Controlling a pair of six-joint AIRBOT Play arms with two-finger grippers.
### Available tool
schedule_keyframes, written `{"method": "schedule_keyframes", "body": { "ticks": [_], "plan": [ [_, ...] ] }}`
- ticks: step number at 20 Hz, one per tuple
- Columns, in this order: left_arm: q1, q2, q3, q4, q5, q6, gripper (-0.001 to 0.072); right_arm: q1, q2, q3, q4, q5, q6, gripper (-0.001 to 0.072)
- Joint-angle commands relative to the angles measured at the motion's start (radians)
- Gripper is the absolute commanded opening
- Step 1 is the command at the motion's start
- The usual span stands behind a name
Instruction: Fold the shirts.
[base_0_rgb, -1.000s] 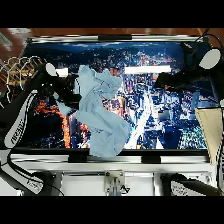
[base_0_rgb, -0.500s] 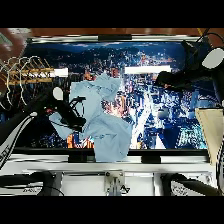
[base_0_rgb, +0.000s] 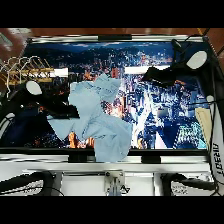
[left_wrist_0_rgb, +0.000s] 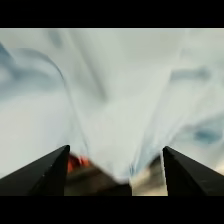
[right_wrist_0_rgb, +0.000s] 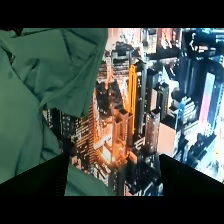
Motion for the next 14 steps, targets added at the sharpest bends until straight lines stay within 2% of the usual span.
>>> {"method": "schedule_keyframes", "body": {
  "ticks": [1, 3, 7, 11, 14],
  "plan": [
    [0.103, -0.032, 0.186, -0.003, 0.193, -0.059, 0.0570, 0.046, -0.087, 0.001, 0.038, -0.212, 0.007, 0.0677],
    [0.144, -0.135, 0.334, -0.003, 0.180, -0.070, 0.0573, 0.045, -0.145, 0.021, 0.066, -0.237, 0.016, 0.0678],
    [0.152, -0.381, 0.537, -0.003, 0.161, -0.071, 0.0576, 0.046, -0.210, 0.055, 0.087, -0.184, 0.011, 0.0677],
    [0.147, -0.577, 0.644, -0.005, 0.167, -0.078, 0.0577, 0.046, -0.213, 0.055, 0.074, -0.084, -0.024, 0.0678],
    [0.147, -0.650, 0.657, -0.027, 0.227, -0.078, 0.0576, 0.046, -0.213, 0.055, 0.075, -0.009, -0.035, 0.0678]
  ]
}}
